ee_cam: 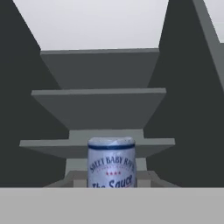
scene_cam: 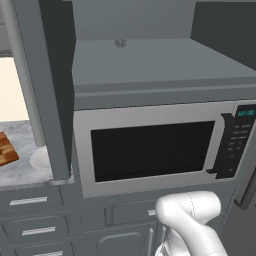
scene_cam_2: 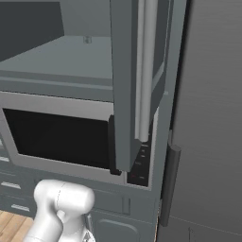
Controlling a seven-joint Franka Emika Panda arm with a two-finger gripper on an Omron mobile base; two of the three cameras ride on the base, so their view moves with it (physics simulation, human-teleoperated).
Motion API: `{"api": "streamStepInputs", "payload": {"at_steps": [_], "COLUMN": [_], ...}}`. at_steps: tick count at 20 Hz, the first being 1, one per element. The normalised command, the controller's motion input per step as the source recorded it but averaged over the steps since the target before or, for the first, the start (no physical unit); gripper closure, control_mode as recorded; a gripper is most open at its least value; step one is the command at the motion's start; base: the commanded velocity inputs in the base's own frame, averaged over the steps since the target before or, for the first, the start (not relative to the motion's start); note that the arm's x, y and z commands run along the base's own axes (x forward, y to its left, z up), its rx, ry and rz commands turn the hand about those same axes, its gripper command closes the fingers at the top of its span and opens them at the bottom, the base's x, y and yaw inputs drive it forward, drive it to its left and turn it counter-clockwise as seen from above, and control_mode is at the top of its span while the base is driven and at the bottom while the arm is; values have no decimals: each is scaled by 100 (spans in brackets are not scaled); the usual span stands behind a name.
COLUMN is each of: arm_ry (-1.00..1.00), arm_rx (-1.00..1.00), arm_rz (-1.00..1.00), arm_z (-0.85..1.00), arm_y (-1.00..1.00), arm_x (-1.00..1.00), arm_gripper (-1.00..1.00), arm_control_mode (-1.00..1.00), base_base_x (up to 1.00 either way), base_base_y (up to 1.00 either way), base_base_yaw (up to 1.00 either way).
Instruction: Pick the chicken drumstick from the plate and place it on the cutting board. Then pick the condiment bottle from the cabinet and place it next to the cutting board.
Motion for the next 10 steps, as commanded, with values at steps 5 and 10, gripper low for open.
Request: {"api": "streamStepInputs", "payload": {"at_steps": [5, 10], "arm_ry": [0, 0], "arm_rx": [0, 0], "arm_rz": [0, 0], "arm_z": [0, 0], "arm_y": [7, 0], "arm_x": [-16, 0], "arm_gripper": [100, 100], "arm_control_mode": [100, 100], "base_base_x": [0, -13], "base_base_y": [1, 0], "base_base_yaw": [0, 0]}}
